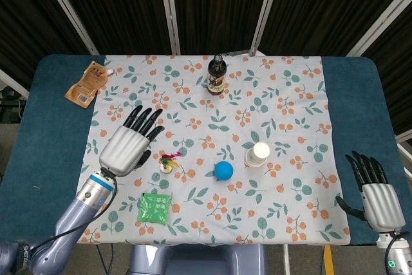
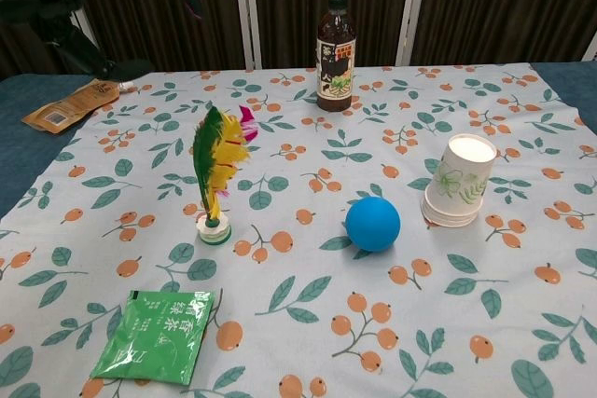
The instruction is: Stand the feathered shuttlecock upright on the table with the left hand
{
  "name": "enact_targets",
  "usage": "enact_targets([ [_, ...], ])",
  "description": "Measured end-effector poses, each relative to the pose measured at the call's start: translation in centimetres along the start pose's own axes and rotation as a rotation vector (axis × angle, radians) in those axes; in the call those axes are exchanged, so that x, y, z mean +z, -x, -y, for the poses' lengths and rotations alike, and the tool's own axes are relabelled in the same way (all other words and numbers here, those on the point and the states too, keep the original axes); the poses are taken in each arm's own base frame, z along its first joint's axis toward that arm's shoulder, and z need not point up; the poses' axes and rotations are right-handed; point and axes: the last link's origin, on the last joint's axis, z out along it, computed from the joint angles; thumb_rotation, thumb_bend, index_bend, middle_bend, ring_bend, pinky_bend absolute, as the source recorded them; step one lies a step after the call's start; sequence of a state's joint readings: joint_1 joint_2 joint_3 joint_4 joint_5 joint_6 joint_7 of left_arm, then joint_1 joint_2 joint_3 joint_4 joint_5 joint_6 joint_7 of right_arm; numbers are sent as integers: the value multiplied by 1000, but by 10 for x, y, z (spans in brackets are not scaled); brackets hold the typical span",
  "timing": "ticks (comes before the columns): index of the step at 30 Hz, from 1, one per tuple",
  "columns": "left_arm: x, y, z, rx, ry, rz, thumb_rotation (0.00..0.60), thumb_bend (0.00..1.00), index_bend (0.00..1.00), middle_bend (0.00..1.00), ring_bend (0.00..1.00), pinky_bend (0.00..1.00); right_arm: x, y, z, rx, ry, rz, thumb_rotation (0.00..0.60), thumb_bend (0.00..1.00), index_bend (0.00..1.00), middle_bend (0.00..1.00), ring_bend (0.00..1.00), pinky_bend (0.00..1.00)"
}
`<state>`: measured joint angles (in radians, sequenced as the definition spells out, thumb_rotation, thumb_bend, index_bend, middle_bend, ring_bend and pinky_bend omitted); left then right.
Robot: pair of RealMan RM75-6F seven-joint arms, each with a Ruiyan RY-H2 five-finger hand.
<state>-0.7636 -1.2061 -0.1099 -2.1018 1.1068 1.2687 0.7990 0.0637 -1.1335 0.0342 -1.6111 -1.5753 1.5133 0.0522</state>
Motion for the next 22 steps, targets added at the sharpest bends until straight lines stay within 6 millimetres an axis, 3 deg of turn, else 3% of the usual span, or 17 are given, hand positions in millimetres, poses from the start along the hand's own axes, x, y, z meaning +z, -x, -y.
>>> enact_targets([
  [4,-18,-1,12,-10,-40,-36,600,263,187,0,0,0,0,0,0,-2,-2,2,600,148,37,0,0,0],
  [9,-55,9,36,-12,-129,-69,600,139,100,0,0,0,0,1,0,-9,-3,6,600,149,36,0,0,0],
  [14,-98,29,63,-67,-256,-70,600,105,8,0,0,0,-1,2,1,-22,-2,11,600,149,26,0,0,0],
  [22,-166,62,100,-46,-391,-62,600,95,0,0,0,0,0,2,3,-29,-11,11,600,149,23,0,0,0],
])
